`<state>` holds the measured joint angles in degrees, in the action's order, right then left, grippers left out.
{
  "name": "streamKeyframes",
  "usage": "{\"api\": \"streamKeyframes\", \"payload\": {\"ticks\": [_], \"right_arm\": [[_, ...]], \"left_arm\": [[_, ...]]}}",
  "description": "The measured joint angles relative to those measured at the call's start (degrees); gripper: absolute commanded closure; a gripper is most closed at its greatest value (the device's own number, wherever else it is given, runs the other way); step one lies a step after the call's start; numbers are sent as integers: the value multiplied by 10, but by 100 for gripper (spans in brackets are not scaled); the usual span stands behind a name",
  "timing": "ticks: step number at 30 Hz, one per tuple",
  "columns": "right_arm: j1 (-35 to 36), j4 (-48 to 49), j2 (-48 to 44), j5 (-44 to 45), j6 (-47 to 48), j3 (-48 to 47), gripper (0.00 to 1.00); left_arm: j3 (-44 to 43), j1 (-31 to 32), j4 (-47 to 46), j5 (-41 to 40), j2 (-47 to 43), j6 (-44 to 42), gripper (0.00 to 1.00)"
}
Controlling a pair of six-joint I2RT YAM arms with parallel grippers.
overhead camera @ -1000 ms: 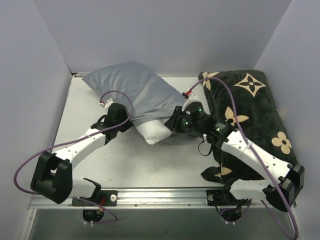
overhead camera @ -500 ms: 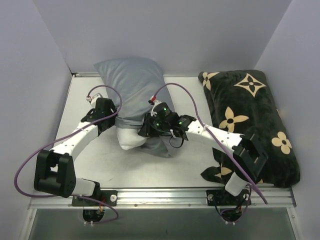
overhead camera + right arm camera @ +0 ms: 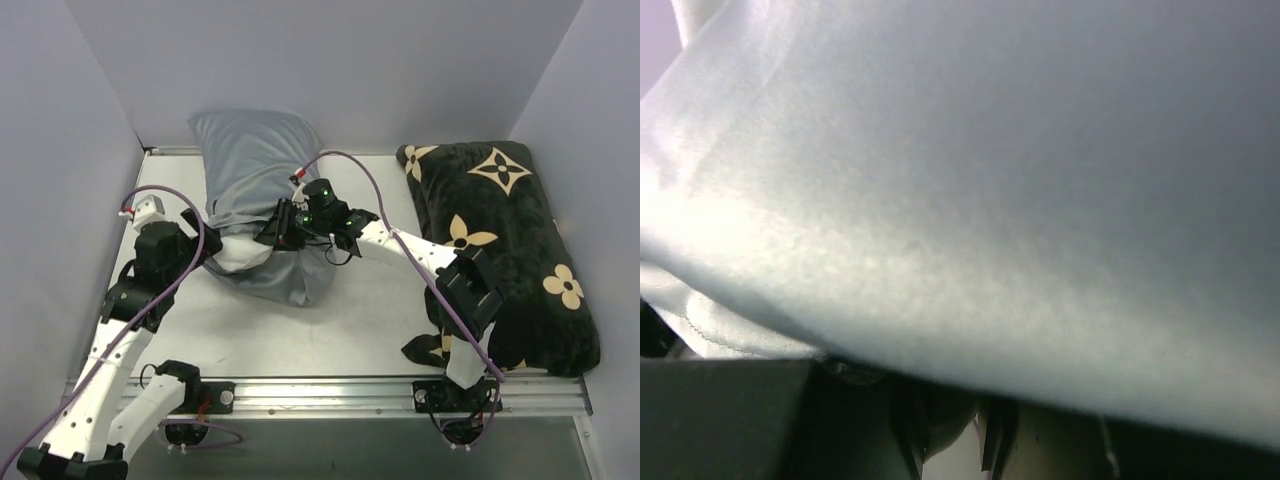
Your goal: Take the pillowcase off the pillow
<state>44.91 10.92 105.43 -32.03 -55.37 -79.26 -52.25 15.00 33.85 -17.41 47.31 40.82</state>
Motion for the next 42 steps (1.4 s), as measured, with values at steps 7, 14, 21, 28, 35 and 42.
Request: {"api": "streamKeyframes", "payload": {"ticks": [7, 14, 21, 28, 35, 42], "right_arm": [[-3, 2, 13, -8, -19, -38, 100], [-3, 0, 19, -8, -24, -66, 100], [-3, 0, 22, -8, -25, -67, 100], [-3, -5, 22, -7, -20, -67, 100], [-3, -9, 21, -5, -18, -67, 100], [-3, -8, 21, -5, -18, -67, 100]], "left_arm": [[8, 16, 47, 55, -85, 25, 3], [13, 49, 54, 100, -118, 58, 3], [45, 64, 8, 106, -96, 85, 2], [113, 85, -113, 104, -62, 114, 2], [126, 107, -174, 81, -68, 115, 3], [134, 112, -182, 53, -83, 116, 2]]}}
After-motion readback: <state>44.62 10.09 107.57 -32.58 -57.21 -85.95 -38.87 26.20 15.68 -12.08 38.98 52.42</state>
